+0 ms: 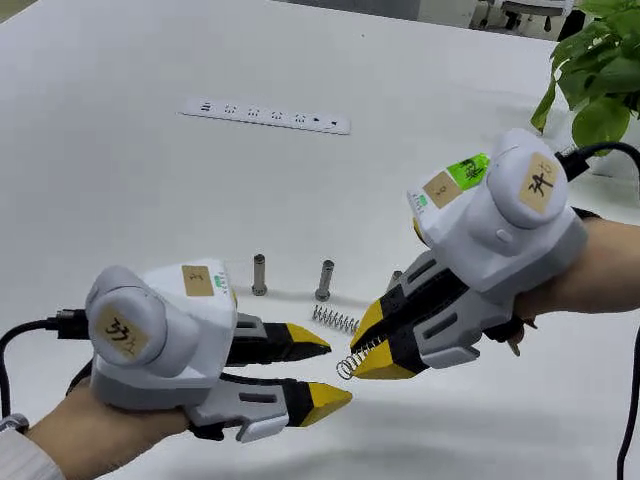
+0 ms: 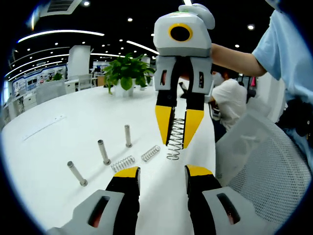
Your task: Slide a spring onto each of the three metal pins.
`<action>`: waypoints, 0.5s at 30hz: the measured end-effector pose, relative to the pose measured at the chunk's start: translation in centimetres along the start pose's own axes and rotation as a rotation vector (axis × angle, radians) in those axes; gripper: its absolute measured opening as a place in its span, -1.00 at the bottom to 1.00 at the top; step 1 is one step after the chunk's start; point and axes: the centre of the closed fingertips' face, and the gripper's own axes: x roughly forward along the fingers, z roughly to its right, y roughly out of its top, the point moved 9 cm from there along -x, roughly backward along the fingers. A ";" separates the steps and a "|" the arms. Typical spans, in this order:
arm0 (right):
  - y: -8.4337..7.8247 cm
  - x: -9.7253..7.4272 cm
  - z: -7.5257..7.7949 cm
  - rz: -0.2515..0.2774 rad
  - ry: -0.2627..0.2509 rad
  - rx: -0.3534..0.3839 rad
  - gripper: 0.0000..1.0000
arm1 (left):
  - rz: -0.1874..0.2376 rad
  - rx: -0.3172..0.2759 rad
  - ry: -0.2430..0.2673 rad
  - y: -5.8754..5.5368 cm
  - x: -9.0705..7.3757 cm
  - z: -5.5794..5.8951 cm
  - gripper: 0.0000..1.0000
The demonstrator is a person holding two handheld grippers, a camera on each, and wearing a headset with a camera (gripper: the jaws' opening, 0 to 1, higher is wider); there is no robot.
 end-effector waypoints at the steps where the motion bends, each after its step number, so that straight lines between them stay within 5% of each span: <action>1: 0.1 0.0 0.1 0.001 -0.003 -0.001 -0.75 | -0.005 -0.016 0.030 -0.1 -0.2 -0.3 -0.13; 10: 0.5 -0.3 0.8 -0.003 -0.024 -0.009 -0.75 | 0.050 -0.090 0.170 0.2 -2.4 -2.3 0.37; 15: 0.6 -0.5 1.2 -0.018 -0.032 -0.022 -0.75 | 0.037 -0.124 0.273 -0.3 -3.0 -3.1 0.83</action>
